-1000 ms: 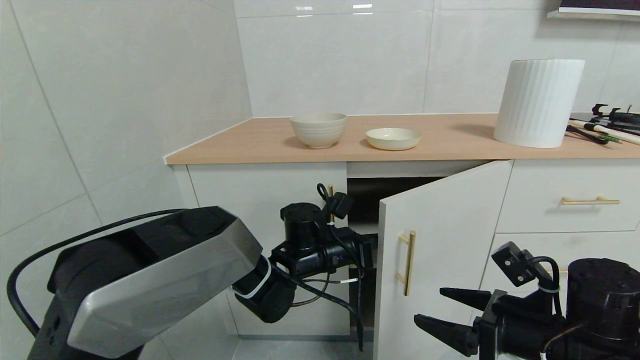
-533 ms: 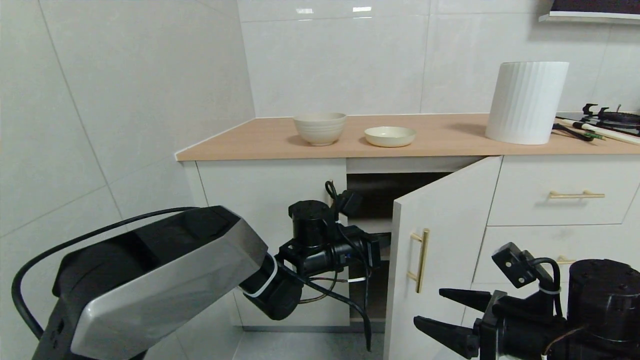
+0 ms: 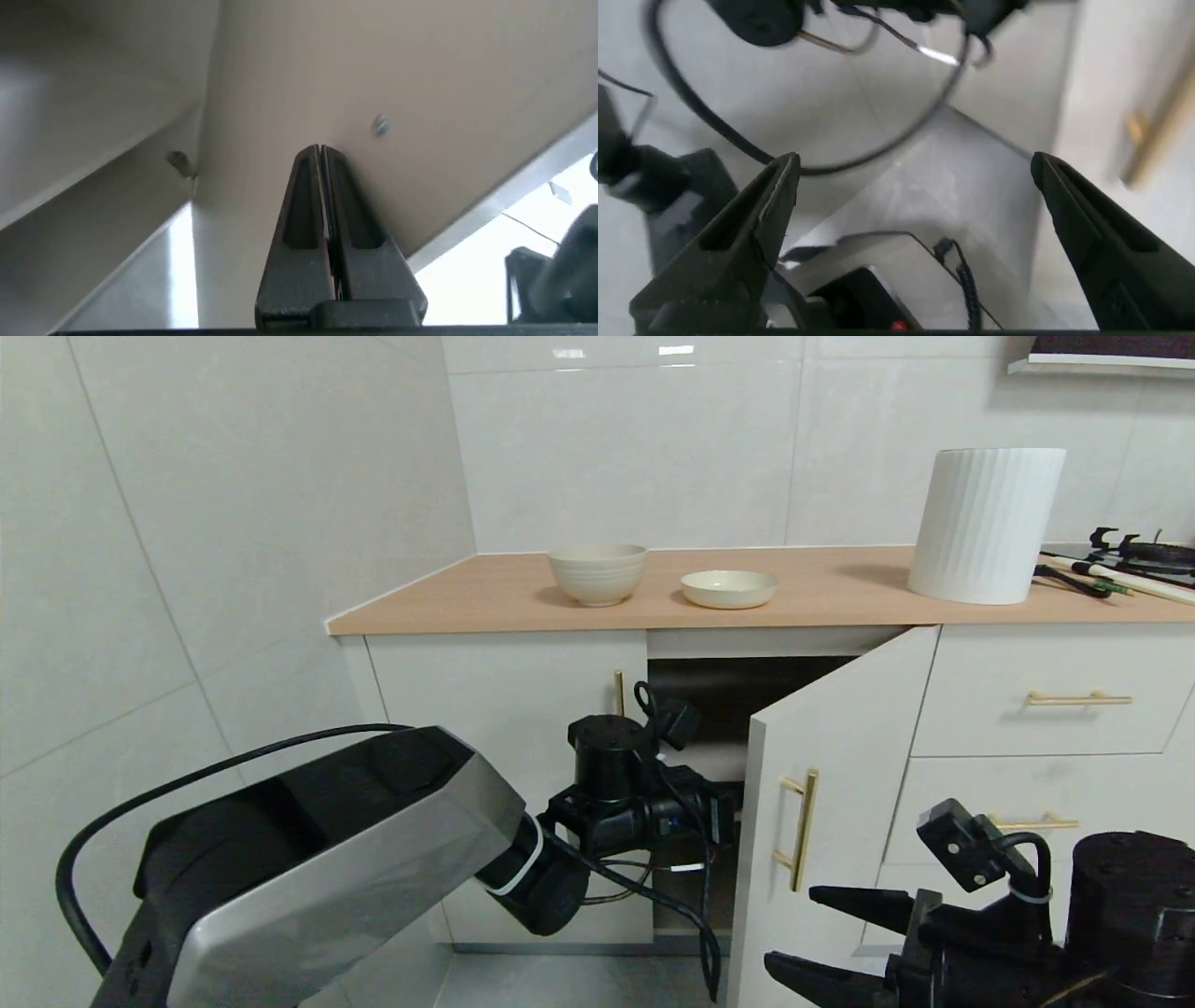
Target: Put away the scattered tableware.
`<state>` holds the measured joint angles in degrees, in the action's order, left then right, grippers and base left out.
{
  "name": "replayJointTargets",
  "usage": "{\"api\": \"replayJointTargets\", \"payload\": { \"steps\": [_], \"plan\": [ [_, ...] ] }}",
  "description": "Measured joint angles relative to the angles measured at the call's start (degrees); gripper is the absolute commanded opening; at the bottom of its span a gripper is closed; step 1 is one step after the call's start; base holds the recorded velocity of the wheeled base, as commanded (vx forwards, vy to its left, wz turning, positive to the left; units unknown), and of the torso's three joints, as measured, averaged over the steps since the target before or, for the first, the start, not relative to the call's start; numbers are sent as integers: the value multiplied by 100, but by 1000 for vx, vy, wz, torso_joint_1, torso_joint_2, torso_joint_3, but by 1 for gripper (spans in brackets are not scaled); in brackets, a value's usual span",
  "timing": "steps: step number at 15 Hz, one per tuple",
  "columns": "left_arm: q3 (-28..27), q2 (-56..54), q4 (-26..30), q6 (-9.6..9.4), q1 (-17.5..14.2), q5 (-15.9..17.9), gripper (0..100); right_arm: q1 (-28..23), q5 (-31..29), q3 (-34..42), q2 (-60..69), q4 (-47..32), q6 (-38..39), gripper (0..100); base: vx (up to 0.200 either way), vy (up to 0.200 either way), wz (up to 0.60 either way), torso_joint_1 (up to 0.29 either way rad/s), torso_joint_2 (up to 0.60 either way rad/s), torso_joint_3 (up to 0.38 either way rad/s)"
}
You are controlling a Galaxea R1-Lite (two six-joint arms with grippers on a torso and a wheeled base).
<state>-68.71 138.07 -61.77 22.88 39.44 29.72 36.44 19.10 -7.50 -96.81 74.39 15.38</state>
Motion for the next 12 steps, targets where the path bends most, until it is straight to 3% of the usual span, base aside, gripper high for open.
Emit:
{"api": "replayJointTargets", "payload": {
  "steps": [2, 3, 6, 7, 9, 12],
  "plan": [
    [148, -271, 13, -46, 352, -30, 0, 289, 0, 17, 441, -221, 13, 100, 0, 0, 0, 0, 0, 0],
    [280, -433, -13, -156, 596, 11, 0, 490, 0, 15, 708, -490, 21, 100, 0, 0, 0, 0, 0, 0],
    [892, -750, -226, -822, 894, 20, 0, 947, 7, -96, 1390, -1303, 24, 100, 0, 0, 0, 0, 0, 0],
    [978, -775, -266, -848, 924, 6, 0, 990, 5, -112, 1495, -1335, 24, 100, 0, 0, 0, 0, 0, 0],
    [1104, -866, -345, -852, 767, -173, 0, 1022, -13, -157, 1604, -1337, 27, 100, 0, 0, 0, 0, 0, 0],
    [1530, -1340, -360, -857, 212, -679, 0, 879, -238, -424, 1418, -1339, 24, 100, 0, 0, 0, 0, 0, 0]
  ]
}}
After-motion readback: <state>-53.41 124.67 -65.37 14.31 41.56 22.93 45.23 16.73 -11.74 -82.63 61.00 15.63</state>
